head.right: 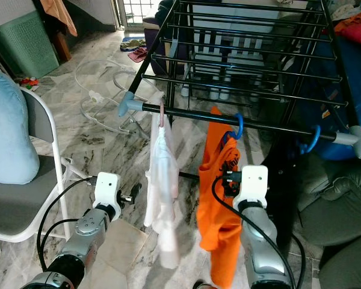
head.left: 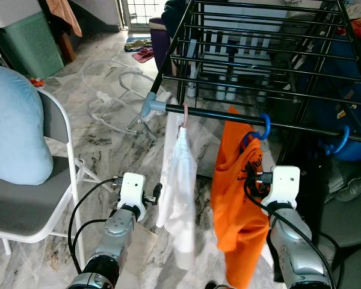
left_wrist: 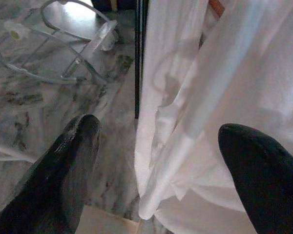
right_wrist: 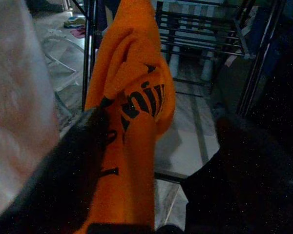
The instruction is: Hang hanger
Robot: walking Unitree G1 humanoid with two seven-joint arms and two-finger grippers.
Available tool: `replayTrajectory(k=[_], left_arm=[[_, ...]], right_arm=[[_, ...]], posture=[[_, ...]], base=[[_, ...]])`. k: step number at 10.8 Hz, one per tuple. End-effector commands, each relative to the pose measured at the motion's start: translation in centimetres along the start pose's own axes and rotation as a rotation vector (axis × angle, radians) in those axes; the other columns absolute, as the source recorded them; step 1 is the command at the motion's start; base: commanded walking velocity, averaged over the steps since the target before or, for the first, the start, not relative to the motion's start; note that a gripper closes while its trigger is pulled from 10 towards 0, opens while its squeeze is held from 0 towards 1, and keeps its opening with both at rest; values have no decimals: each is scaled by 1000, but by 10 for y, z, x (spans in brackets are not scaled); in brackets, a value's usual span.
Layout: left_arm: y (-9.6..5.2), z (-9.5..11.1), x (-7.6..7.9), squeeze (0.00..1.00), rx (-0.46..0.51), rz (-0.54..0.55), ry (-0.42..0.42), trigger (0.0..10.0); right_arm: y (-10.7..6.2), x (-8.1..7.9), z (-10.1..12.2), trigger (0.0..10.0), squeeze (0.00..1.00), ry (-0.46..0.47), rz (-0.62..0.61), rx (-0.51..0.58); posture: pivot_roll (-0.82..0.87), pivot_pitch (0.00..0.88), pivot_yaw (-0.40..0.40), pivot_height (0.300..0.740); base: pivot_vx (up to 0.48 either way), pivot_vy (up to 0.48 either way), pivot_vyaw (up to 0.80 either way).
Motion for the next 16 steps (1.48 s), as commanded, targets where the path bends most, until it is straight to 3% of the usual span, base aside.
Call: replayTrajectory(k=[1, 4, 15, 16], left_arm=[[-2, -3, -6, 0, -10, 27, -5, 10000], [-1, -4, -6, 0, -16, 37, 0, 10000], [0, -2, -6, 0, -15, 28, 1, 10000], [-1, -5, -6, 0, -27, 22, 6, 10000]], right_arm=[[-1, -3, 6, 10000, 1000, 2, -1, 24], [-2, -3, 5, 10000, 1000, 3, -9, 23], [-4, 1, 1, 10000, 1000, 2, -45, 16], [-4, 1, -4, 10000, 871, 0, -45, 3]], posture=[[-123, 69, 3, 740], [-125, 74, 5, 740], [-130, 81, 22, 740], [-128, 79, 23, 740]], base=[[0, 0, 0], [0, 0, 0], [-309, 0, 0], [-352, 0, 0]])
Point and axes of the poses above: a point about 5 cm out from each wrist's last joint towards the gripper, its own y axis pointing out of the wrist towards the gripper, its own z axis along the axis of the wrist's last joint, x = y × z, the point moved 5 cm from there along y, pointing out of the wrist towards the gripper, and after that the axes turned 8 degrees about y, right-handed, at the moved point
